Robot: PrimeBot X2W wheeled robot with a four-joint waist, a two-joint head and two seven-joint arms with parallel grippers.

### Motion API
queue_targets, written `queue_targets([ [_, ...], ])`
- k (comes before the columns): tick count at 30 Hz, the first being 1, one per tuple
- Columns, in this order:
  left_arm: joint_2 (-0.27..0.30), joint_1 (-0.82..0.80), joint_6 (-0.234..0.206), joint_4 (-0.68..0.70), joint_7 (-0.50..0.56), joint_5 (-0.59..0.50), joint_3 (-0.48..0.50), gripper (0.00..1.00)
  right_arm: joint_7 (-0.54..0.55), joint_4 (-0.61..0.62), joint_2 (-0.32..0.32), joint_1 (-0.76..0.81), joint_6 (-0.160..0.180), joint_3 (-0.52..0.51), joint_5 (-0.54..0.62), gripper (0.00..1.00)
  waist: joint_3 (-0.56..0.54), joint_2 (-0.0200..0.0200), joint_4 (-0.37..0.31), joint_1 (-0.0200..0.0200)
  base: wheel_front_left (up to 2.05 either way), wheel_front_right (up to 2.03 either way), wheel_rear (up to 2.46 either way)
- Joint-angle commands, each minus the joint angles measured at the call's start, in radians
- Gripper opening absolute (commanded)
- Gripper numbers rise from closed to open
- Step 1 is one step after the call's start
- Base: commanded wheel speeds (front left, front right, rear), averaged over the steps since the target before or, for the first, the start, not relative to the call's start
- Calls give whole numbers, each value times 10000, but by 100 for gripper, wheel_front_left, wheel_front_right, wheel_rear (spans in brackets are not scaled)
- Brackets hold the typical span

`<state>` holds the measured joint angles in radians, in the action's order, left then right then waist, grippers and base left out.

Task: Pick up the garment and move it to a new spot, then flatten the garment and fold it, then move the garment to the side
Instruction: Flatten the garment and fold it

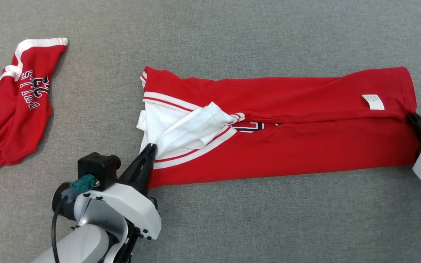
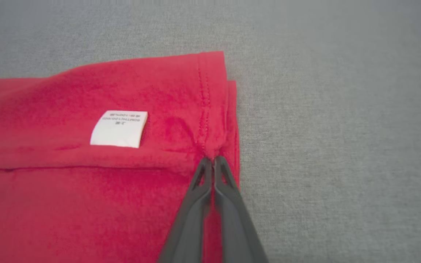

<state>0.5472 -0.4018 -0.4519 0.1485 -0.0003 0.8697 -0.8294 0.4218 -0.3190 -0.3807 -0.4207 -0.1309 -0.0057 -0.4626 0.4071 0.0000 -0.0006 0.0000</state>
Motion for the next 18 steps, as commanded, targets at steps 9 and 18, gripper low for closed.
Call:
queue_targets([
  [9, -112, 67, -417, -560, -675, -77, 462, 100, -2043, 202, 224, -16, 3, -320, 1551, 100, -504, 0, -110, 0, 0, 0, 0],
  [18, -445, 751, -1037, -334, -2155, -143, 1322, 100, -4946, 88, 1575, 408, 3, 586, 2571, 100, -1460, 0, -138, 0, 0, 0, 0],
])
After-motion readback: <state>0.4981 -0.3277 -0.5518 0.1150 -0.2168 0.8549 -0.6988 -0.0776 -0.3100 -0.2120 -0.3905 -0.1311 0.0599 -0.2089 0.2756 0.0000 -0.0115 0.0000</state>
